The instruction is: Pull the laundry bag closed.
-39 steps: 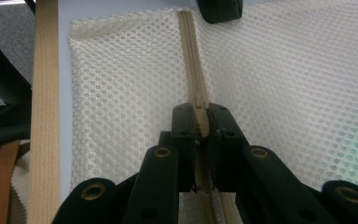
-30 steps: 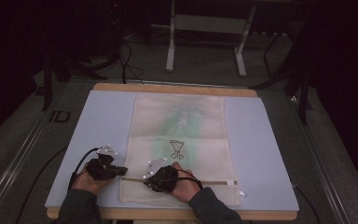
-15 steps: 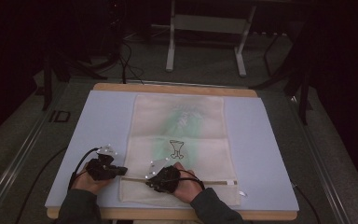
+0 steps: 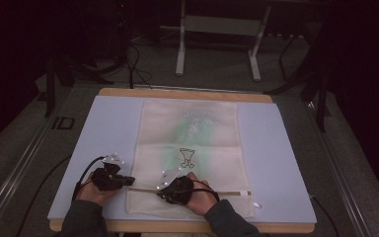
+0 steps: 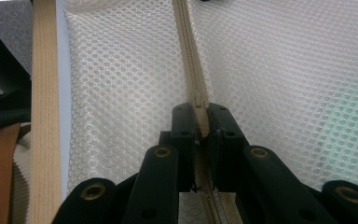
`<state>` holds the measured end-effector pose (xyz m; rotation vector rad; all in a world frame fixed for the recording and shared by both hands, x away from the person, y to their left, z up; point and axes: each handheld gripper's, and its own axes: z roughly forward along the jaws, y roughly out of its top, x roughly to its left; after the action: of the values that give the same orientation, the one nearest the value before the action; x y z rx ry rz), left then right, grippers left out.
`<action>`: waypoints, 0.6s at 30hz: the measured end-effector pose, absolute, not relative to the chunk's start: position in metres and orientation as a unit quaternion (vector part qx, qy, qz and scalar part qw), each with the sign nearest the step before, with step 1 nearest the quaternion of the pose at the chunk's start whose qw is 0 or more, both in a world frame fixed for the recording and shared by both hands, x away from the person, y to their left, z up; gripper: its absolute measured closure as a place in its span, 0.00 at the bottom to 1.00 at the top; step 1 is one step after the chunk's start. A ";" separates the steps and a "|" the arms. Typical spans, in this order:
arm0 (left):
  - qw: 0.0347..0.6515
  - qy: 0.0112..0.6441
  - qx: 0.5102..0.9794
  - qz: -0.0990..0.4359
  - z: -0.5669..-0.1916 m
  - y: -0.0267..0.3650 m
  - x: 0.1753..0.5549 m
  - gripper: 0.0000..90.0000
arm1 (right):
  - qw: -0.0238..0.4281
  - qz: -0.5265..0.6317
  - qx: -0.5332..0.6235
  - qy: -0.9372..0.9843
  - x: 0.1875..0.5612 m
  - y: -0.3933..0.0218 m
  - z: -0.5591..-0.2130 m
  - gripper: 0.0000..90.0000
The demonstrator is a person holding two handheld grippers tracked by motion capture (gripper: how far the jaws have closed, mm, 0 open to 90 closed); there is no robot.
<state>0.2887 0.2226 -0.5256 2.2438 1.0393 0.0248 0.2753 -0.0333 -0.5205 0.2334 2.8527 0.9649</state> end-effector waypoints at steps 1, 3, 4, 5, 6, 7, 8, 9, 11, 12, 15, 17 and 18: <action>0.328 0.397 0.857 0.009 -0.526 0.223 0.289 1.00 | 0.060 0.319 0.078 0.943 0.275 -0.033 -0.520 0.91; 0.328 0.397 0.857 0.009 -0.526 0.223 0.289 1.00 | 0.060 0.317 0.078 0.943 0.275 -0.033 -0.520 0.91; 0.328 0.397 0.857 0.009 -0.526 0.223 0.289 1.00 | 0.060 0.316 0.078 0.943 0.275 -0.033 -0.520 0.91; 0.328 0.396 0.857 0.010 -0.526 0.223 0.289 1.00 | 0.061 0.315 0.076 0.944 0.275 -0.033 -0.520 0.91; 0.328 0.396 0.857 0.010 -0.526 0.223 0.289 1.00 | 0.062 0.315 0.075 0.944 0.274 -0.033 -0.519 0.91; 0.328 0.396 0.857 0.009 -0.526 0.223 0.289 1.00 | 0.062 0.315 0.075 0.944 0.274 -0.033 -0.519 0.91; 0.328 0.396 0.857 0.010 -0.526 0.223 0.289 1.00 | 0.062 0.315 0.075 0.944 0.274 -0.033 -0.519 0.91; 0.328 0.396 0.857 0.009 -0.526 0.223 0.289 1.00 | 0.065 0.313 0.070 0.945 0.274 -0.033 -0.519 0.91; 0.328 0.397 0.857 0.009 -0.526 0.223 0.289 1.00 | 0.065 0.311 0.076 0.945 0.273 -0.033 -0.518 0.91; 0.328 0.397 0.857 0.009 -0.526 0.223 0.289 1.00 | 0.065 0.310 0.076 0.946 0.273 -0.034 -0.518 0.91; 0.328 0.397 0.857 0.010 -0.525 0.223 0.289 1.00 | 0.067 0.309 0.073 0.946 0.272 -0.035 -0.518 0.91; 0.328 0.397 0.857 0.010 -0.526 0.223 0.289 1.00 | 0.068 0.307 0.075 0.946 0.271 -0.035 -0.517 0.91; 0.328 0.397 0.857 0.009 -0.526 0.223 0.289 1.00 | 0.070 0.307 0.073 0.946 0.271 -0.036 -0.517 0.91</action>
<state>0.2887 0.2227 -0.5256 2.2437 1.0390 0.0241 0.2710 -0.0355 -0.5168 0.2194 2.8484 0.9230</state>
